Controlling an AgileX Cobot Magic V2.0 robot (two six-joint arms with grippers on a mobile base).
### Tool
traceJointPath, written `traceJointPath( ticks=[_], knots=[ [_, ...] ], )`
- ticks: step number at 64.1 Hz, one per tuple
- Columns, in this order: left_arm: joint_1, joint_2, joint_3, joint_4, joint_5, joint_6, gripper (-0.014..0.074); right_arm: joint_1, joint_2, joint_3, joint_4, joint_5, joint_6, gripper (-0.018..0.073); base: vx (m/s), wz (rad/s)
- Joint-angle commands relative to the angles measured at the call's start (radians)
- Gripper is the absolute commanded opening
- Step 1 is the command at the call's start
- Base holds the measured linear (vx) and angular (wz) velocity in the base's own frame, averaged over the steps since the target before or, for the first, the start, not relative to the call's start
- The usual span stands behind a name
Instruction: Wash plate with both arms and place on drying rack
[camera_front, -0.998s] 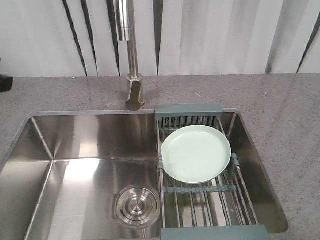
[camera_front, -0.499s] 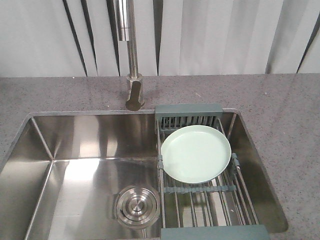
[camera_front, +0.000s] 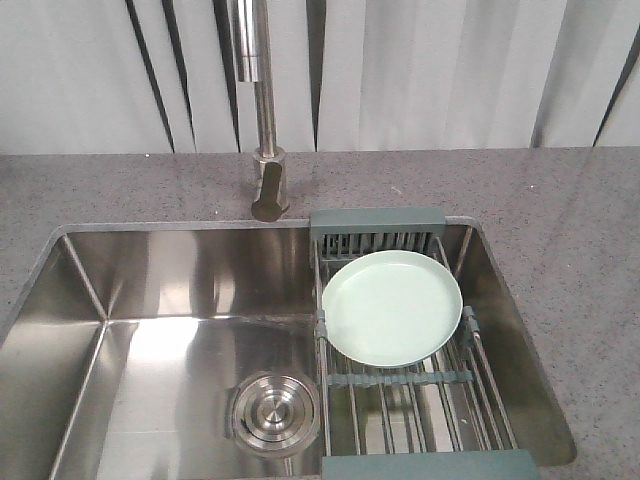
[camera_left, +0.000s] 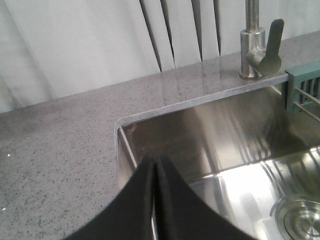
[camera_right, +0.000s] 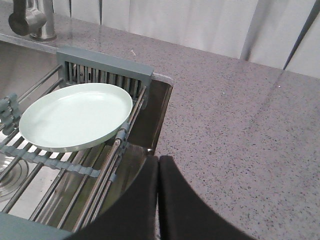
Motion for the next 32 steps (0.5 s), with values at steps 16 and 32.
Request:
traceJointPath(
  ticks=[16, 32],
  knots=[
    [0.002, -0.013, -0.024, -0.019, -0.081, -0.012, -0.0006, -0.002, 0.009, -0.027, -0.015, -0.069, -0.003, -0.0008, 0.0, 0.0],
    [0.002, -0.013, -0.024, -0.019, -0.081, -0.012, -0.0006, -0.002, 0.009, -0.027, -0.015, -0.068, -0.003, -0.0008, 0.0, 0.0]
  ],
)
